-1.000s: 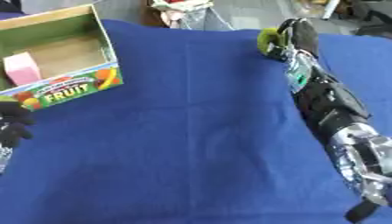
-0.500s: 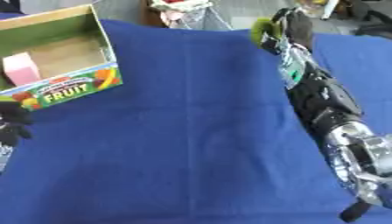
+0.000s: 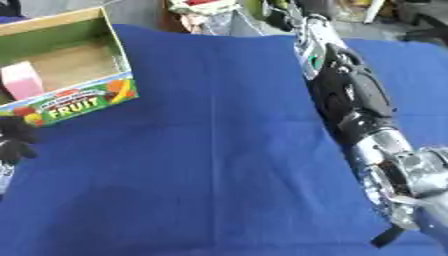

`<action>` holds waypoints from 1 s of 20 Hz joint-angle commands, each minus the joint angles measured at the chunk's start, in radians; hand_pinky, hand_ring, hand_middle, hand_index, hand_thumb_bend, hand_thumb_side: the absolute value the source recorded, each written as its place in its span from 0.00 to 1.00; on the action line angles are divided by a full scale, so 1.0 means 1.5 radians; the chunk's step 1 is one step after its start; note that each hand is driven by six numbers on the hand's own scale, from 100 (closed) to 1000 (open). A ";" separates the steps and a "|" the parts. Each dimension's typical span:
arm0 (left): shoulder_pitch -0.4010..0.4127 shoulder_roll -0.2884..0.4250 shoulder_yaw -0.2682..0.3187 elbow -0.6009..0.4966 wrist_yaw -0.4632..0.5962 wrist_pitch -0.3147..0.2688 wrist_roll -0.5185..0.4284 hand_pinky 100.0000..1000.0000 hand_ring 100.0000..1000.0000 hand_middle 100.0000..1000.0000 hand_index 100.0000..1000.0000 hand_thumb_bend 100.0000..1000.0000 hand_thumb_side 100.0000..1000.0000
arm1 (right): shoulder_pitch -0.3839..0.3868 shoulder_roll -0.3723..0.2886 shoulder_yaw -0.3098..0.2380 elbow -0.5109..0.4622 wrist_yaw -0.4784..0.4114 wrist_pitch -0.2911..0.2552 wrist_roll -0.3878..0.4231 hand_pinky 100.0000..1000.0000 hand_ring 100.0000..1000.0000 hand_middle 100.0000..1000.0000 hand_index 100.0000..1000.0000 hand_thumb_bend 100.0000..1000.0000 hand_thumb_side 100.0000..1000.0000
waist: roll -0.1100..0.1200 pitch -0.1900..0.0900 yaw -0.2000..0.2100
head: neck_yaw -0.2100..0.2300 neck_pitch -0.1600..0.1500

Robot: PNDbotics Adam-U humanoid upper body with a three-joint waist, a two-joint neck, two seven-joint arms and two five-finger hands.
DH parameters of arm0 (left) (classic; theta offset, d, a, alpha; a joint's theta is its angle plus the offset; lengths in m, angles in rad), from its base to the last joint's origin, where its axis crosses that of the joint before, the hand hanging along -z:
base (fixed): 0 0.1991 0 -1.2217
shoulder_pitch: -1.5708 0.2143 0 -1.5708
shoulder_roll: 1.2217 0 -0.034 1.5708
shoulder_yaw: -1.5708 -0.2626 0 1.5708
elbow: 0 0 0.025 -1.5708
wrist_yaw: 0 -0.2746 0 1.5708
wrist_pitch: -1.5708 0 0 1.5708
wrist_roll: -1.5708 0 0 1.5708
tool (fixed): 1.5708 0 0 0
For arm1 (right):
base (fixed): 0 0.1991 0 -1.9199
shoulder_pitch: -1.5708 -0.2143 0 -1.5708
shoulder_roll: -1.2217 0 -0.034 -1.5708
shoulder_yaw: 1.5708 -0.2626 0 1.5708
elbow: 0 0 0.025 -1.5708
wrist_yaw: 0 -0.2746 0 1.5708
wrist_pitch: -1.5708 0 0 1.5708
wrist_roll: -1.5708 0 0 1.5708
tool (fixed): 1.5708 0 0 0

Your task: Pick up objects on the table and place them in the box.

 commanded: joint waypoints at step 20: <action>-0.006 -0.002 -0.013 -0.008 0.009 -0.002 -0.016 0.46 0.59 0.59 0.74 0.07 0.42 | -0.032 0.230 0.070 -0.047 0.114 -0.141 0.108 0.72 0.61 0.22 0.47 0.00 0.00 | 0.006 -0.014 0.039 | -0.040 -0.012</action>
